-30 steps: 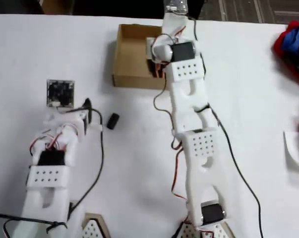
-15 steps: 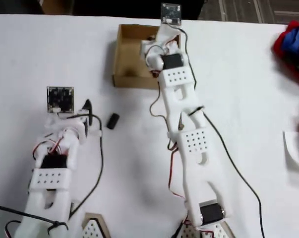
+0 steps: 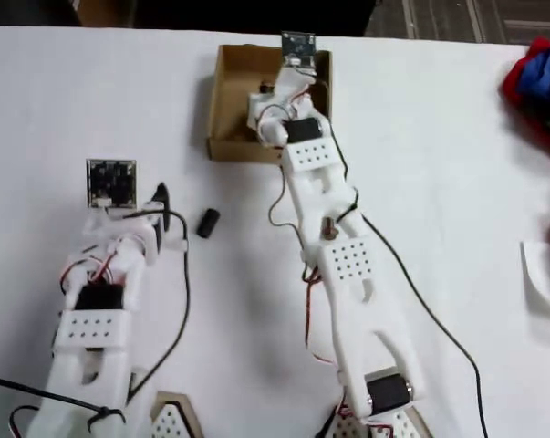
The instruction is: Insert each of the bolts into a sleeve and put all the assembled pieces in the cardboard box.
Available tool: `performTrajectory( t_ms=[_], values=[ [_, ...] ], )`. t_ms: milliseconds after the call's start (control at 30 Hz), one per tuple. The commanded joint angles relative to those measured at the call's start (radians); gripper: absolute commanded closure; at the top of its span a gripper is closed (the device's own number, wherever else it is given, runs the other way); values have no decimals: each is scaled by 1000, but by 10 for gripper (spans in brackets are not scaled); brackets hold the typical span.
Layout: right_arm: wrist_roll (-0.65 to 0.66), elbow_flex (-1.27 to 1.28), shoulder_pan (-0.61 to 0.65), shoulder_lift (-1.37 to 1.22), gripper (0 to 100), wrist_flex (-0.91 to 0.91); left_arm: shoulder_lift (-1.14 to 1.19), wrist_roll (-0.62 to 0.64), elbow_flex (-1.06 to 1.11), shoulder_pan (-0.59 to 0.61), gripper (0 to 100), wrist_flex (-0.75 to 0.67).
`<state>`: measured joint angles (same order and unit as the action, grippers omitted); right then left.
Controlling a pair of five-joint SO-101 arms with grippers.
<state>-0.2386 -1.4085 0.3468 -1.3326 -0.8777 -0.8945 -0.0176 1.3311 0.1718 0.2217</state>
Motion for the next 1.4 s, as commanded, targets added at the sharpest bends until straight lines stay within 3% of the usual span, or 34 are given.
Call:
performTrajectory(
  t_ms=[0, 800, 1000, 1367],
  values=[
    [-5, -5, -2, 16, 980, -5, -17, 6, -5, -6, 828, -20],
    [-3, -3, -4, -21, 977, -12, -17, 6, -5, -2, 828, -20],
    [-3, -12, -10, -13, 888, -39, -17, 6, -5, -2, 828, -20],
    [-3, -14, -87, 12, 915, -62, -17, 6, -5, -2, 828, -20]
  ],
)
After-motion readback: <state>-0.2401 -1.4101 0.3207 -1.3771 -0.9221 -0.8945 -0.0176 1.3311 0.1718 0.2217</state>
